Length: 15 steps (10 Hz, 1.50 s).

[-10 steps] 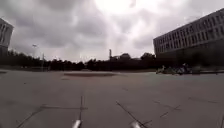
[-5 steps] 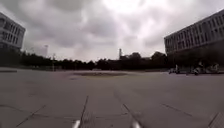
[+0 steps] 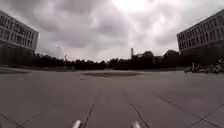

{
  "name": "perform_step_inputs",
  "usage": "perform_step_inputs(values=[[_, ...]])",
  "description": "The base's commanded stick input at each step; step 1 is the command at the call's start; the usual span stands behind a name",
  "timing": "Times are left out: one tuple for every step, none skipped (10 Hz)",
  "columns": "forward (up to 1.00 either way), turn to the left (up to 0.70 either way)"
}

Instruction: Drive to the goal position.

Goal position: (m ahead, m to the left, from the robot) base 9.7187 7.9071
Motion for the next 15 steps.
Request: perform_step_inputs(values=[[1.0,0.0],[1.0,0.0],[1.0,0.0],[1.0,0.0],[1.0,0.07],[1.0,0.21],[1.0,0.04],[1.0,0.0],[1.0,0.0],[1.0,0.0],[1.0,0.15],[1.0,0.4],[1.0,0.4],[1.0,0.4],[1.0,0.4]])
